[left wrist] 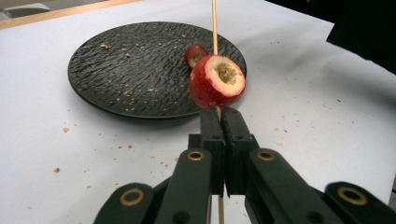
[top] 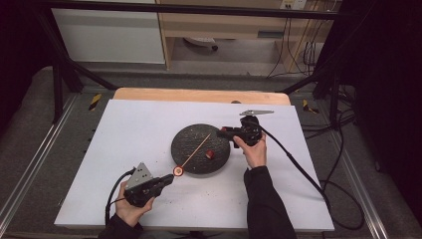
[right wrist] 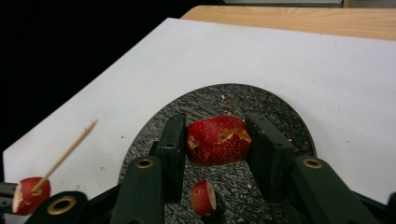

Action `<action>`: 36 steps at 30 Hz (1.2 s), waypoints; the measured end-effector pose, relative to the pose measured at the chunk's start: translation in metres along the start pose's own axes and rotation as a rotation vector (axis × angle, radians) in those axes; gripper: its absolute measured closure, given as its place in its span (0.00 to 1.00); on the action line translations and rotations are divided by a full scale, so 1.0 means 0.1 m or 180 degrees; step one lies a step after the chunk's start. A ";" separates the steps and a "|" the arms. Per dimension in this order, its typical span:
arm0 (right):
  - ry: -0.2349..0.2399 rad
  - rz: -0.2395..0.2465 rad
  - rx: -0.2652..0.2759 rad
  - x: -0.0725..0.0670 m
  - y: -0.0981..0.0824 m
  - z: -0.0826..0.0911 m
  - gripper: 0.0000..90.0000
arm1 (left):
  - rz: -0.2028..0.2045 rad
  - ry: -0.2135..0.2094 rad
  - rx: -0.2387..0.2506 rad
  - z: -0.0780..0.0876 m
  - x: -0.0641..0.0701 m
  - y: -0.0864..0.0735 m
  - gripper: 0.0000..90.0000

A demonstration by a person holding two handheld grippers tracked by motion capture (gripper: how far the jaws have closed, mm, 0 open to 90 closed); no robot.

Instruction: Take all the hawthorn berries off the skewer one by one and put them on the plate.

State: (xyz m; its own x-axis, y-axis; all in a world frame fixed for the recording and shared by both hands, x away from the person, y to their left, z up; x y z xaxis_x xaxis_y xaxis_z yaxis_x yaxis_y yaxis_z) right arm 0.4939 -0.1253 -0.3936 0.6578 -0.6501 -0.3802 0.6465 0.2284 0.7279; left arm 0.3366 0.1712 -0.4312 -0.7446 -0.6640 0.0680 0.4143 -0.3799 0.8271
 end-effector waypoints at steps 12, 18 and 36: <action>-0.0128 -0.0009 -0.0185 0.05 -0.15 -0.41 0.68 | 0.0052 0.0030 -0.0014 0.00 -0.04 -0.01 0.99; -0.0199 -0.0007 -0.0282 0.09 -0.26 -0.58 0.67 | 0.0054 0.0029 -0.0026 -0.01 -0.04 -0.01 0.99; -0.0338 0.0112 -0.0363 0.08 -0.33 -0.62 0.60 | 0.0035 0.0020 -0.0055 -0.03 -0.03 -0.01 0.99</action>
State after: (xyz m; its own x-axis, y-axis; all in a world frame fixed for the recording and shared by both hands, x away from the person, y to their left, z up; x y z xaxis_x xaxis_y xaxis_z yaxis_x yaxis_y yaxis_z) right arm 0.5019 -0.0925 -0.4560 0.6402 -0.7119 -0.2889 0.6675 0.3291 0.6680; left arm 0.3398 0.1718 -0.4344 -0.7367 -0.6722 0.0735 0.4314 -0.3835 0.8166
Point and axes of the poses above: each handheld gripper's, and its own axes: z roughly backward along the jaws, y roughly out of its top, x roughly to its right, the point moved 3 cm from there along -z, roughly forward along the jaws, and after that the axes turned 7 degrees about -x, right-handed, at the moved point
